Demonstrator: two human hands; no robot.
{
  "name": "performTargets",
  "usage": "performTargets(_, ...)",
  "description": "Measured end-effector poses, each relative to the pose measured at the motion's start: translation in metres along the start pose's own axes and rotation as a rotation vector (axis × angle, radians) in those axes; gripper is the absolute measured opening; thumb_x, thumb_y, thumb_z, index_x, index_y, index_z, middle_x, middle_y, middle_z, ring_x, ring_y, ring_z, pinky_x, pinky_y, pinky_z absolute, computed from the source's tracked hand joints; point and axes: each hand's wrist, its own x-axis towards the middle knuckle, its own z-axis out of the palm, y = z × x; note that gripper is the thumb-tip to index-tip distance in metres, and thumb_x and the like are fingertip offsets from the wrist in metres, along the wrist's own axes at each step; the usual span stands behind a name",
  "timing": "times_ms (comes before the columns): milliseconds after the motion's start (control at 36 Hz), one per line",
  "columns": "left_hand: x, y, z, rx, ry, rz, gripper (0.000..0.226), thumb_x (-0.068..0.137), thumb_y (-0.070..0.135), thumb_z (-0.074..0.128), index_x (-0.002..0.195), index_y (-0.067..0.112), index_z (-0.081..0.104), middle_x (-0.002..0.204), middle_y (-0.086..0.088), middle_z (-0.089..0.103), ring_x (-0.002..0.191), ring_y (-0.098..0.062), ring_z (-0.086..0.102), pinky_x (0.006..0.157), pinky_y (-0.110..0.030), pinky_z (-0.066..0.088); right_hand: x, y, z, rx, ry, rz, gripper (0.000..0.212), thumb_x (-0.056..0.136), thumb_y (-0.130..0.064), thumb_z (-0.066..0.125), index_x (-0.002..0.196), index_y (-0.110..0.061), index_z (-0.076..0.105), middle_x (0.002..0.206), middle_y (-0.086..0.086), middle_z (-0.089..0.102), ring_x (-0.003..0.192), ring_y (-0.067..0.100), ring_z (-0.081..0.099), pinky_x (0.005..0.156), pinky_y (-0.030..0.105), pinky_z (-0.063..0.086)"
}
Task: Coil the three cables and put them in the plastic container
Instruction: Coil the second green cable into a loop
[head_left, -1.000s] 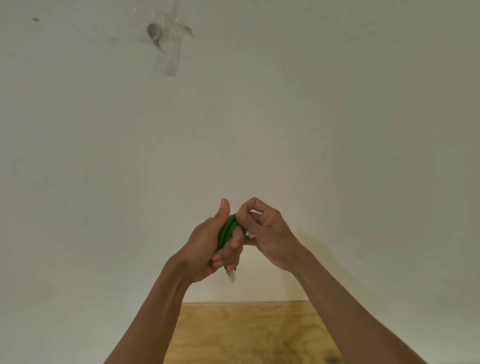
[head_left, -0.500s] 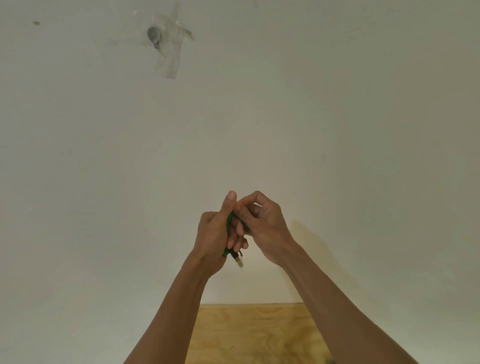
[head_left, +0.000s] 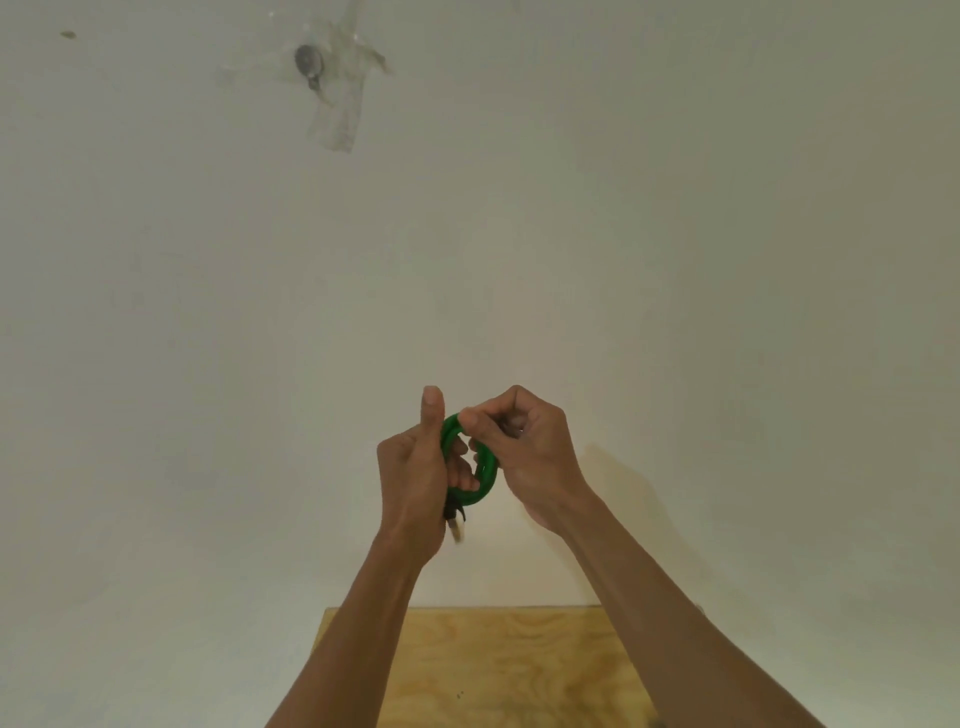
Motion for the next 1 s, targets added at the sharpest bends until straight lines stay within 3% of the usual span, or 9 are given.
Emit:
performTargets(83, 0.0, -0.003, 0.002, 0.183, 0.034, 0.144, 0.068, 0.092, 0.064, 0.045, 0.058, 0.007, 0.062, 0.044, -0.002, 0.054, 0.045, -0.02, 0.053, 0.051, -0.033, 0.047, 0.003, -0.003, 0.0, -0.051, -0.015, -0.006, 0.019, 0.085, -0.015, 0.077, 0.087, -0.001, 0.064, 0.084, 0.015, 0.074, 0.079, 0.035, 0.071, 0.077, 0.041, 0.061)
performTargets(222, 0.003, -0.012, 0.003, 0.329, 0.142, 0.259, 0.064, 0.099, 0.056, 0.039, 0.05, 0.016, 0.046, 0.042, 0.009, 0.036, 0.047, -0.011, 0.039, 0.056, -0.031, 0.039, 0.001, -0.004, 0.004, -0.179, -0.02, 0.015, 0.02, 0.087, -0.025, 0.075, 0.088, -0.007, 0.066, 0.083, 0.005, 0.074, 0.078, 0.026, 0.072, 0.08, 0.045, 0.06)
performTargets(333, 0.008, -0.017, 0.002, 0.399, 0.288, 0.255, 0.062, 0.101, 0.052, 0.043, 0.051, 0.014, 0.041, 0.045, 0.006, 0.034, 0.043, -0.01, 0.031, 0.052, -0.028, 0.032, -0.004, -0.005, 0.006, -0.454, -0.012, -0.033, 0.015, 0.099, -0.028, 0.058, 0.098, -0.021, 0.071, 0.096, -0.009, 0.071, 0.092, 0.008, 0.065, 0.088, 0.034, 0.055)
performTargets(444, 0.016, -0.017, -0.003, 0.48, 0.413, 0.242, 0.061, 0.102, 0.048, 0.042, 0.055, 0.01, 0.036, 0.047, 0.002, 0.036, 0.045, -0.015, 0.034, 0.05, -0.03, 0.03, -0.008, -0.015, 0.006, -0.673, -0.027, -0.103, 0.021, 0.099, -0.015, 0.055, 0.109, -0.02, 0.073, 0.103, -0.003, 0.069, 0.088, 0.006, 0.063, 0.08, 0.016, 0.051)
performTargets(528, 0.023, -0.015, -0.005, 0.494, 0.461, 0.235, 0.06, 0.102, 0.045, 0.043, 0.055, 0.01, 0.036, 0.048, 0.001, 0.037, 0.047, -0.018, 0.036, 0.052, -0.03, 0.03, -0.01, -0.018, 0.01, -0.561, -0.024, 0.001, 0.017, 0.096, -0.011, 0.062, 0.105, -0.016, 0.075, 0.092, -0.003, 0.075, 0.074, 0.001, 0.068, 0.063, 0.004, 0.048)
performTargets(694, 0.023, -0.015, -0.006, 0.394, 0.4, 0.275, 0.057, 0.099, 0.04, 0.051, 0.055, 0.004, 0.042, 0.047, -0.001, 0.04, 0.045, -0.015, 0.038, 0.051, -0.034, 0.041, -0.013, -0.005, 0.02, -0.357, 0.086, 0.08, 0.011, 0.079, -0.015, 0.082, 0.09, -0.015, 0.078, 0.08, -0.005, 0.076, 0.068, 0.004, 0.07, 0.069, 0.019, 0.057)
performTargets(889, 0.014, -0.007, -0.011, 0.275, 0.314, 0.273, 0.053, 0.102, 0.029, 0.054, 0.064, -0.008, 0.056, 0.051, -0.009, 0.039, 0.035, -0.007, 0.04, 0.037, -0.009, 0.035, -0.014, -0.004, 0.022, -0.278, 0.113, 0.064, 0.021, 0.07, -0.013, 0.09, 0.085, -0.011, 0.076, 0.07, -0.004, 0.073, 0.062, -0.003, 0.067, 0.062, 0.01, 0.05)
performTargets(944, 0.015, -0.007, -0.012, 0.275, 0.31, 0.27, 0.055, 0.101, 0.036, 0.053, 0.067, -0.007, 0.06, 0.051, -0.01, 0.04, 0.037, -0.006, 0.041, 0.039, -0.015, 0.039, -0.015, -0.004, 0.026, -0.263, 0.12, 0.053, 0.02, 0.071, -0.012, 0.089, 0.086, -0.01, 0.075, 0.071, -0.004, 0.073, 0.063, -0.003, 0.066, 0.062, 0.01, 0.05)
performTargets(1000, 0.018, -0.008, -0.013, 0.289, 0.301, 0.268, 0.058, 0.099, 0.047, 0.051, 0.065, 0.0, 0.061, 0.053, -0.018, 0.046, 0.045, -0.014, 0.047, 0.046, -0.036, 0.05, -0.016, -0.002, 0.027, -0.245, 0.15, 0.042, 0.019, 0.071, -0.013, 0.089, 0.085, -0.013, 0.076, 0.073, -0.004, 0.074, 0.066, -0.001, 0.068, 0.065, 0.013, 0.054)
